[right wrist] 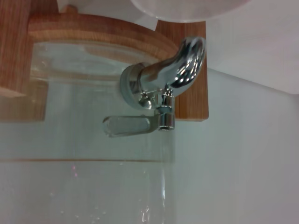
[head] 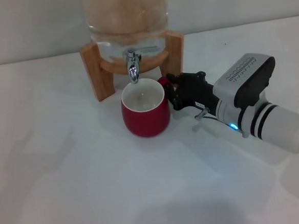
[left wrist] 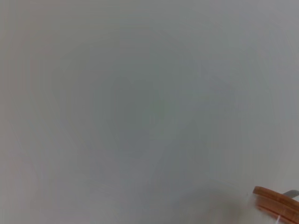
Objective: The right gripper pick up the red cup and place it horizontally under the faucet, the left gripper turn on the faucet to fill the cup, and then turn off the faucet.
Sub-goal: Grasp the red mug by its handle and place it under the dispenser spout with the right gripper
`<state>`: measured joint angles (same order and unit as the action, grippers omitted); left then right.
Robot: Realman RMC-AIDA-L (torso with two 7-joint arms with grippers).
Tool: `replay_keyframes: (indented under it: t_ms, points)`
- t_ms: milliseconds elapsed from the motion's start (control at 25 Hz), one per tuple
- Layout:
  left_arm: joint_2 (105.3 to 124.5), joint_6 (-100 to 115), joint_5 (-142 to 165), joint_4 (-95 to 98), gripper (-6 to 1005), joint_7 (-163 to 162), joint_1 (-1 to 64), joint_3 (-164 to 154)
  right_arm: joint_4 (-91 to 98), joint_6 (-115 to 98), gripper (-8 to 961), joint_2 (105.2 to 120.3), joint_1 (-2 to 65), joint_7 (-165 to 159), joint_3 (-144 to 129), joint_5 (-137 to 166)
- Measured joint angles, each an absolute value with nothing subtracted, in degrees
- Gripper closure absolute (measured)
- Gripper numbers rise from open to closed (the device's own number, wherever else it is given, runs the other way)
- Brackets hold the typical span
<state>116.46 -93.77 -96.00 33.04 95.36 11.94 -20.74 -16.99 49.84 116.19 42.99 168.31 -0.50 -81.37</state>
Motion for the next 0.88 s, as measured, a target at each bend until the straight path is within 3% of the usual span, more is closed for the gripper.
replay_keyframes:
  t_ms: [880]
  points:
    - [116.45, -94.28, -96.07, 33.04, 124, 95.31, 12.02, -20.83, -17.67, 48.22, 760, 116.19, 44.15, 168.31, 0.98, -81.28]
